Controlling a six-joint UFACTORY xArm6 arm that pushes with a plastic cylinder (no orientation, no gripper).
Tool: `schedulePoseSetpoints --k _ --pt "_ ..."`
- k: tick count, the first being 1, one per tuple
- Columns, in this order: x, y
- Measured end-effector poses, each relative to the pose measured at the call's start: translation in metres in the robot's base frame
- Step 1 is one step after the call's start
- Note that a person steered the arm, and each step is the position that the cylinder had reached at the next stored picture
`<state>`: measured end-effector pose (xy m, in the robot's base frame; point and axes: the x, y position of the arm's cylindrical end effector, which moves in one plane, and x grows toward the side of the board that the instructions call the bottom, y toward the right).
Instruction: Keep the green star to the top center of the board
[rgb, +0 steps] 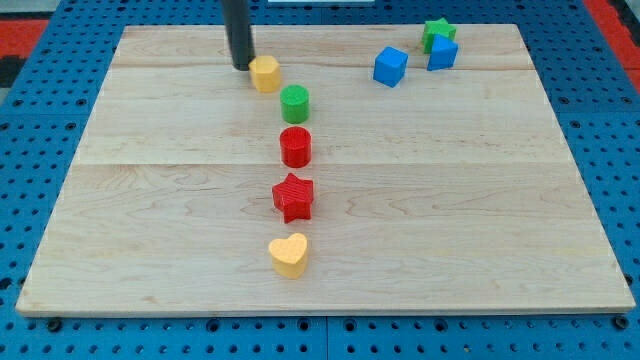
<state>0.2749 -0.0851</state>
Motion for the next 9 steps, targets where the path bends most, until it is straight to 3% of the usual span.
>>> schedulePoseSetpoints --k 1,2,4,5,8,9 --pt "0.003 0.042" --pt "-0.04 0.047" --pt "-0.056 0.224" --pt "-0.084 0.263" --pt "-0.077 0.263" --pt "-0.051 0.257"
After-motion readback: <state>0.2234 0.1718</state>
